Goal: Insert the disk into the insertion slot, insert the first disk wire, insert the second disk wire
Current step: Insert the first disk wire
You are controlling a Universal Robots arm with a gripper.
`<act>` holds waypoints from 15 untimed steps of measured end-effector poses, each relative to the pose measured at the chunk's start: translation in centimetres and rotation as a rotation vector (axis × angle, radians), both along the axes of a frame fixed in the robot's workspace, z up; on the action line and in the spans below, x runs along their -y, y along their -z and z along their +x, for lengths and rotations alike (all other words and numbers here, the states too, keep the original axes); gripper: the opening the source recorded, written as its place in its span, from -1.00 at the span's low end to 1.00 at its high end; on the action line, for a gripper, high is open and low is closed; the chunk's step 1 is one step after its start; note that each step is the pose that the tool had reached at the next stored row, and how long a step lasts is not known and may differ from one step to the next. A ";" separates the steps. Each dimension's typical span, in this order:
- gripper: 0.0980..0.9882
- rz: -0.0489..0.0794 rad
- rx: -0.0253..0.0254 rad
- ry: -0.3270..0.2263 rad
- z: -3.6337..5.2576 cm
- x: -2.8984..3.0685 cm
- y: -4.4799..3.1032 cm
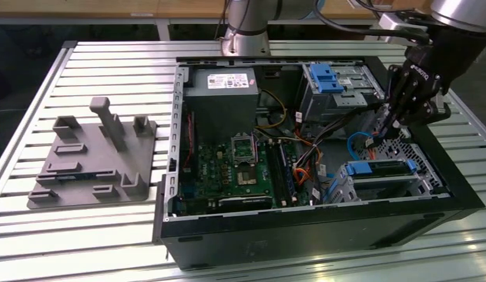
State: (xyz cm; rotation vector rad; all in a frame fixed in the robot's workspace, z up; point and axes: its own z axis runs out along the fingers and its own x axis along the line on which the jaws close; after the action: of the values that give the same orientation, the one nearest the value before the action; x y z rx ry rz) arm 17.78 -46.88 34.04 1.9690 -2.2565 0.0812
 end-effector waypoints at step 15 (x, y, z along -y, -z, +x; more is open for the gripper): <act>-0.85 0.025 0.0057 -0.020 -0.16 2.45 -0.02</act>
State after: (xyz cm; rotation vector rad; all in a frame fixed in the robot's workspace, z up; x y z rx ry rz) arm 17.63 -49.33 34.06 2.0061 -2.2524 0.0616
